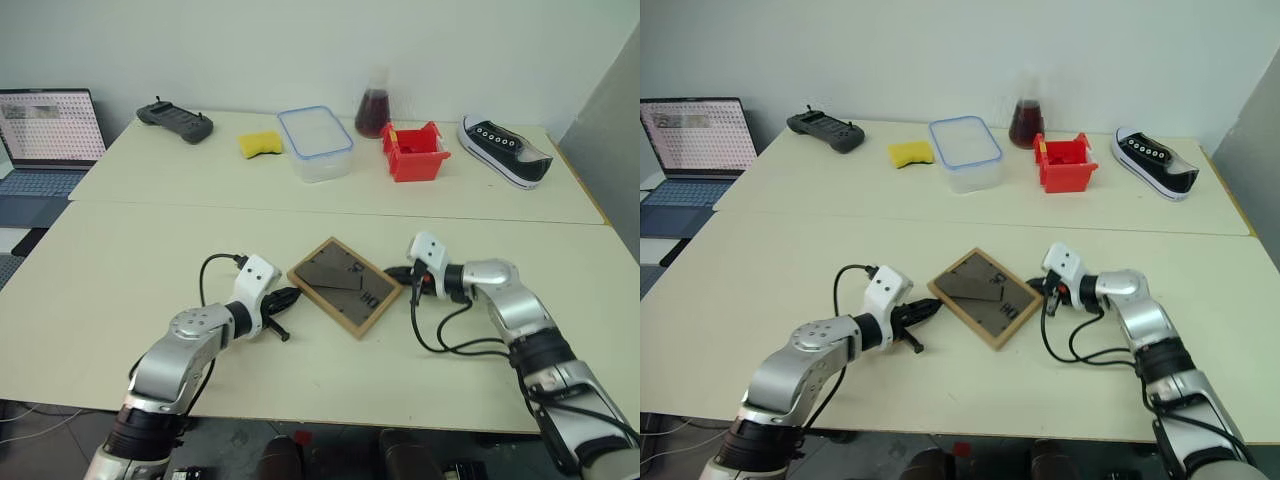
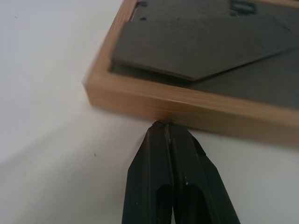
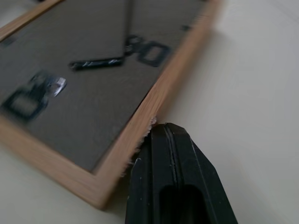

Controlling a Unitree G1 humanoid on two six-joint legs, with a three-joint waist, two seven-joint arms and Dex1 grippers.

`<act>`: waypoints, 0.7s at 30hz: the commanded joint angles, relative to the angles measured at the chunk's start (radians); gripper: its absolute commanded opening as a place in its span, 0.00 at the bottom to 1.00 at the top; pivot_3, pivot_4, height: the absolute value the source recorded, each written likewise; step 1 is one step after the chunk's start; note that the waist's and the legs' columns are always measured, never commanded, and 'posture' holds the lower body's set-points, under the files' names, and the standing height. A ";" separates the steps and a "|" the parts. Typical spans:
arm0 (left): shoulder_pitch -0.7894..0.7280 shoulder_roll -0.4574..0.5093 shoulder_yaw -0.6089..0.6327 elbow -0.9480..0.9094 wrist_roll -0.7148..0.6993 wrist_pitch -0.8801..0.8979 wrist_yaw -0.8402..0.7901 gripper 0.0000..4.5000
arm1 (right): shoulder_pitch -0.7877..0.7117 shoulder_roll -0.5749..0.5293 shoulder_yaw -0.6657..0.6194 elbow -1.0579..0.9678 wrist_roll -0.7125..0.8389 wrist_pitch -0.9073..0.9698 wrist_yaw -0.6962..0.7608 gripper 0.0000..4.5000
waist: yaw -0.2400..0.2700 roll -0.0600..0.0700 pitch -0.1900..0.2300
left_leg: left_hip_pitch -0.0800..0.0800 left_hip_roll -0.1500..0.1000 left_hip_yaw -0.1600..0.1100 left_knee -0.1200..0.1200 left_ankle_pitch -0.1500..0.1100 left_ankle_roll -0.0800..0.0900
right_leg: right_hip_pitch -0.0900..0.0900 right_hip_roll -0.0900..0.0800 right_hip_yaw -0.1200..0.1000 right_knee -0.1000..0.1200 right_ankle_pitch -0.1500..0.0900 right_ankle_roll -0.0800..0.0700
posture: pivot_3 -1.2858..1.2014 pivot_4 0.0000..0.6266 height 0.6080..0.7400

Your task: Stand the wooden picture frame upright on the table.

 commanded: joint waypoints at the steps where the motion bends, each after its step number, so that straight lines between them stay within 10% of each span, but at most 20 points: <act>1: -0.080 -0.039 -0.070 0.047 0.031 -0.052 -0.032 0.01 | 0.073 -0.047 -0.002 -0.245 0.060 0.127 0.029 0.00 | 0.002 0.000 0.000 | 0.000 -0.001 0.000 0.000 0.000 0.000 | 0.000 0.000 0.000 0.000 0.000 0.000 | 0.52 0.24 1.00; 21: -0.067 0.231 0.081 -0.019 -0.244 0.173 -0.421 0.11 | 0.121 -0.120 -0.099 -0.227 -0.024 0.147 -0.192 0.00 | -0.003 0.000 0.000 | 0.000 0.000 0.000 0.000 0.000 0.000 | 0.000 0.001 0.000 -0.001 0.000 0.000 | 0.52 0.24 1.00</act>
